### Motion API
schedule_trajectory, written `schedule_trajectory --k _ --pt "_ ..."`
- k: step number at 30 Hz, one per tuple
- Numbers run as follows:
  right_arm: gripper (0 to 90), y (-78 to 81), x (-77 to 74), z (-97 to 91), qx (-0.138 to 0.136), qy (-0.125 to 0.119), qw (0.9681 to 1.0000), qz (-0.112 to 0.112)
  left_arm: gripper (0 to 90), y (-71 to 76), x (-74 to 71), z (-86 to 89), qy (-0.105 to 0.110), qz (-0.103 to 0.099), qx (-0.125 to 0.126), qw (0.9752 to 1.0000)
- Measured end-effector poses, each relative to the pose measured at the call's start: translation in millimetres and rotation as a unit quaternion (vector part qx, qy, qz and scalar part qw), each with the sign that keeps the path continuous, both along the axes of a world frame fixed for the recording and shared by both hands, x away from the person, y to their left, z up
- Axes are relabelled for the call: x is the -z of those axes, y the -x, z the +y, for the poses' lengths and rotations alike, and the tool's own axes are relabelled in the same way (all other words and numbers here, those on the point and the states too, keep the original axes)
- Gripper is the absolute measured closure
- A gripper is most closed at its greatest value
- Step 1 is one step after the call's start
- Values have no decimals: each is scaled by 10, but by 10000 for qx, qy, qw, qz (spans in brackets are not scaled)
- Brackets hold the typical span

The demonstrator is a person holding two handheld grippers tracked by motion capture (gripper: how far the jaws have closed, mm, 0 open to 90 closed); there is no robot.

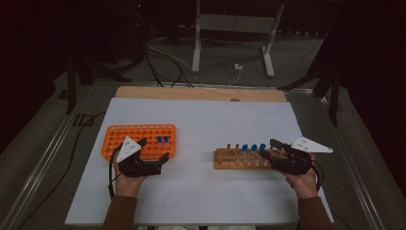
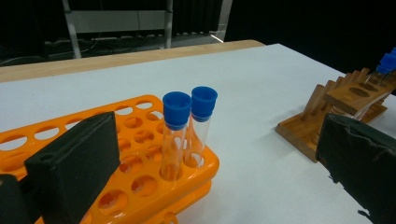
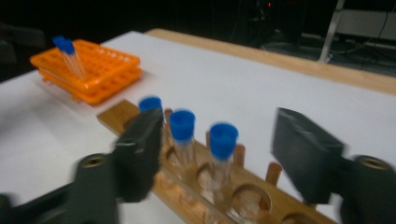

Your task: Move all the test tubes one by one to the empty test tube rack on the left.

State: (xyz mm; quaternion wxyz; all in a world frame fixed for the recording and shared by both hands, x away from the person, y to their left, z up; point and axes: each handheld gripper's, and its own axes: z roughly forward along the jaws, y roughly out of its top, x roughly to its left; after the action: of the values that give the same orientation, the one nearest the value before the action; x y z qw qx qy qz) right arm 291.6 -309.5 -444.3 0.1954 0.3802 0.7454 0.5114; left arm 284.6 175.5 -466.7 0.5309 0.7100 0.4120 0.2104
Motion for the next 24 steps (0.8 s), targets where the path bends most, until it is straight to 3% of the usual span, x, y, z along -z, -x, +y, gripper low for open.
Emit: schedule_trajectory --k 7,24 --pt "604 -31 83 43 -11 283 9995 106 8 1 -2 -12 2 17 14 10000" --pt "751 -107 204 108 -56 427 9987 275 8 8 -4 -36 -64 -1 34 10000"
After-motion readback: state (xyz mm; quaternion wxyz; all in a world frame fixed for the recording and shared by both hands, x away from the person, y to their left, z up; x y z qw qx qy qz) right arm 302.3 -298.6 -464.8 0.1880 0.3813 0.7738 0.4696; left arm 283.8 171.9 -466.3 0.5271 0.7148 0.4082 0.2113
